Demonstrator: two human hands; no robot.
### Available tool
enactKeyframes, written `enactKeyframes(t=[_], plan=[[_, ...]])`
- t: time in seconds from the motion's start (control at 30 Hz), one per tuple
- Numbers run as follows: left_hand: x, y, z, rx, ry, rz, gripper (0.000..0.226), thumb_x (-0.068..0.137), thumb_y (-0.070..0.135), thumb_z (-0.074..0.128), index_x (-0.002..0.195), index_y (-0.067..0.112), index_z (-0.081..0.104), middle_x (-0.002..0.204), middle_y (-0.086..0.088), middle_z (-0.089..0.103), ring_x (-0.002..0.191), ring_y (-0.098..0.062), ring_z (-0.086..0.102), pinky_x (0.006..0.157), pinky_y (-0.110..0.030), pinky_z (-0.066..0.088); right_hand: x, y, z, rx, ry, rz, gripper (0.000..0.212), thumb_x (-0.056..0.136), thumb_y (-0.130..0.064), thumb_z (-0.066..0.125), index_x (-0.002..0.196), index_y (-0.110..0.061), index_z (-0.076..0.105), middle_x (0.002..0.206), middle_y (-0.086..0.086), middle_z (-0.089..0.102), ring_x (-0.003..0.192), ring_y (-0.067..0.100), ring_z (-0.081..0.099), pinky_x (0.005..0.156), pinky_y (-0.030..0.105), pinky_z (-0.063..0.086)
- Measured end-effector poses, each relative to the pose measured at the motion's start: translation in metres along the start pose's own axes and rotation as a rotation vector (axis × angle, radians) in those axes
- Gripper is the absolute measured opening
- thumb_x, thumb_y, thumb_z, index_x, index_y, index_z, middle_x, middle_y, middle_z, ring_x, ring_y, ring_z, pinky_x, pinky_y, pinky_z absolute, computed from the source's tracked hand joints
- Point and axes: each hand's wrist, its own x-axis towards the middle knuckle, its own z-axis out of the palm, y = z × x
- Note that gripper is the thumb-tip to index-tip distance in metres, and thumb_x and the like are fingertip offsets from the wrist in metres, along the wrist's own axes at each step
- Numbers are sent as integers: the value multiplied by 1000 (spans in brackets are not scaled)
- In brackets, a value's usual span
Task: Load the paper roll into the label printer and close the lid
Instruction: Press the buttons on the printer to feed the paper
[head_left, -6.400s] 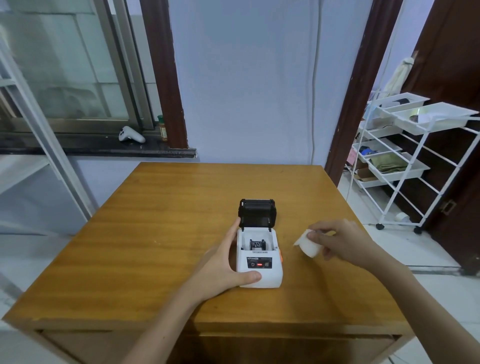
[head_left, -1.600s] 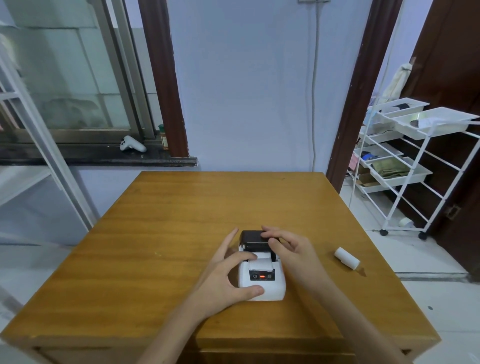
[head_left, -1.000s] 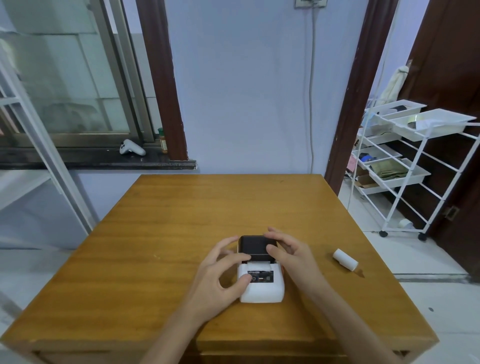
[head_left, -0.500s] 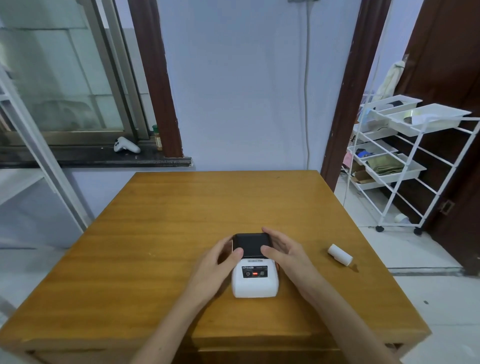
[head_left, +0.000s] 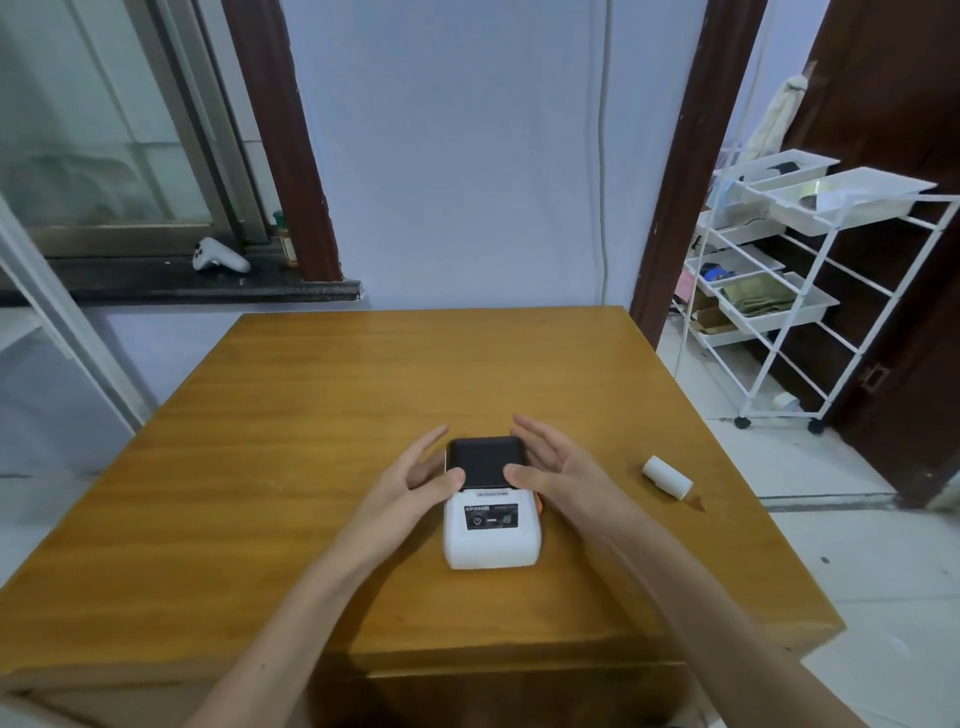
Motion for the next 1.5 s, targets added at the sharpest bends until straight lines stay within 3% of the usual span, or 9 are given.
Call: enactKeyframes(t=[0.2, 0.33, 0.43, 0.6, 0.77, 0.93, 1.07, 1.23, 1.5], plan=[[0, -3, 1, 22, 6, 10, 60, 93, 32, 66, 148, 37, 42, 148, 3, 50, 136, -7, 45, 101, -21, 37, -6, 1, 1, -36, 4, -5, 72, 85, -12, 70, 148, -22, 35, 157, -1, 34, 144, 12, 32, 118, 35, 30], [-5, -15, 10, 98, 121, 54, 59, 81, 65, 61, 138, 53, 48, 143, 7, 55, 132, -6, 50, 113, -40, 39, -13, 2, 6, -108, 41, -41, 65, 89, -20, 66, 147, -25, 37, 155, -6, 36, 142, 6, 32, 112, 24, 31], [-7, -14, 13, 190, 162, 79, 62, 80, 66, 53, 140, 50, 47, 139, 12, 55, 131, -3, 48, 111, -35, 38, -22, 9, 12, -151, 86, -91, 59, 94, -25, 59, 147, -27, 35, 152, -9, 41, 132, -3, 42, 105, 16, 38], [-9, -14, 15, 327, 172, 115, 51, 100, 46, 49, 149, 42, 38, 138, 16, 50, 132, -5, 40, 108, -33, 34, -28, 14, 11, -166, -31, -63, 81, 83, -22, 64, 149, -39, 20, 139, -30, 41, 125, -12, 45, 101, 24, 44], [-9, -13, 14, 348, 160, 105, 66, 87, 66, 41, 150, 45, 36, 144, 15, 49, 137, -6, 40, 114, -38, 34, -28, 13, 12, -233, -58, -64, 90, 80, -24, 64, 151, -40, 12, 150, -20, 34, 136, -2, 36, 114, 37, 36], [-8, -14, 13, 335, 157, 106, 76, 78, 75, 36, 149, 46, 37, 143, 16, 52, 137, -7, 41, 114, -38, 35, -26, 10, 10, -261, -100, -68, 90, 82, -23, 60, 152, -36, 6, 153, -17, 24, 139, 2, 30, 115, 34, 33], [-8, -14, 14, 339, 162, 108, 69, 84, 68, 40, 149, 45, 38, 146, 15, 51, 138, -7, 40, 114, -38, 34, -25, 14, 9, -300, -67, -103, 88, 80, -29, 63, 151, -40, 12, 151, -19, 29, 139, 3, 33, 115, 38, 34], [-7, -17, 13, 359, 171, 104, 58, 94, 59, 43, 150, 45, 36, 147, 13, 50, 140, -8, 38, 114, -39, 34, -25, 14, 9, -203, 58, -137, 56, 96, -23, 53, 147, -36, 34, 146, -19, 42, 124, -15, 43, 98, 13, 41], [-4, -18, 13, 343, 208, 122, 47, 102, 46, 43, 149, 42, 41, 149, 13, 49, 140, -9, 40, 116, -42, 34, -23, 15, 10, -219, 171, -155, 46, 98, -23, 50, 142, -34, 44, 139, -21, 48, 117, -15, 45, 96, 13, 39]])
